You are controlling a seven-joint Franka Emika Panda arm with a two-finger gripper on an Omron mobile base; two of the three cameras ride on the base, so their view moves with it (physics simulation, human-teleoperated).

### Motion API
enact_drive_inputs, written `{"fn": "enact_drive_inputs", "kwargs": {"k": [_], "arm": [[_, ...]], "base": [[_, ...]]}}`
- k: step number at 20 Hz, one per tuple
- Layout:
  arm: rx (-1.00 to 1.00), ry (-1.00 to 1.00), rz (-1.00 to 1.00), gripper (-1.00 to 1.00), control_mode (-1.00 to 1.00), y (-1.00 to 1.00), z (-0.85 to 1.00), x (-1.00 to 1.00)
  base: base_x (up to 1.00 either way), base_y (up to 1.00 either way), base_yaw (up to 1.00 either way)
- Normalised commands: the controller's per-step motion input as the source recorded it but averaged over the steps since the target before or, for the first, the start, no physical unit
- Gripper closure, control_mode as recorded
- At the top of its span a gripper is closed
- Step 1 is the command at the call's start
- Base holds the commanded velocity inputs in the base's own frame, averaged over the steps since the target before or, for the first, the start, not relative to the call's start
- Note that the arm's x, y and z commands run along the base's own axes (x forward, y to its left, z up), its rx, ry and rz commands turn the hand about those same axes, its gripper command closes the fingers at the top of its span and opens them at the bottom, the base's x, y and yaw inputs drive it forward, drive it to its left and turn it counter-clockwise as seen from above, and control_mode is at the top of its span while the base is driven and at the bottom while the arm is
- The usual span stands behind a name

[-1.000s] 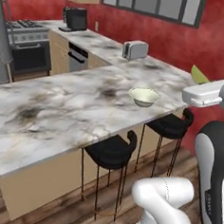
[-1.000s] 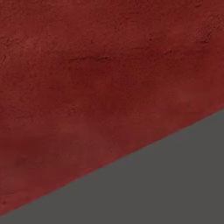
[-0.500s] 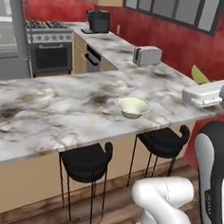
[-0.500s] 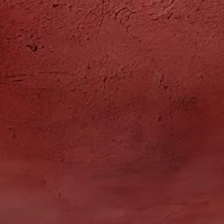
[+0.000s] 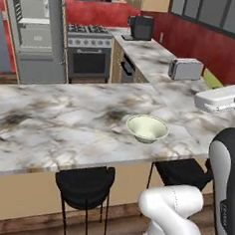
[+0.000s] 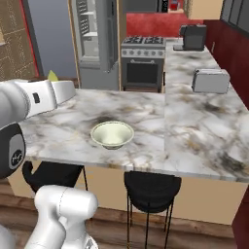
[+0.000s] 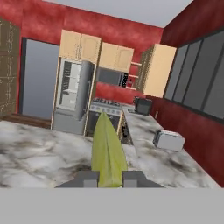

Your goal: There is a bowl on the dining counter. Grab a lemon wedge from the fridge and place it in the bowl. Then get the liquor bottle and glass cup from the cabinet and place them next to the bowl.

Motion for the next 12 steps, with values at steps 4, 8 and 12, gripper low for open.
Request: {"fn": "enact_drive_inputs", "kwargs": {"k": [4,8,12], "arm": [[0.0,0.0,0.0,1.0,1.0,0.0,0.0,0.0],[0.0,0.0,0.0,1.0,1.0,0.0,0.0,0.0],[0.02,0.06,0.03,1.0,-1.0,-0.08,0.0,0.16]], "base": [[0.91,-0.03,0.25],[0.84,-0.05,0.2],[0.55,-0.14,0.13]]}}
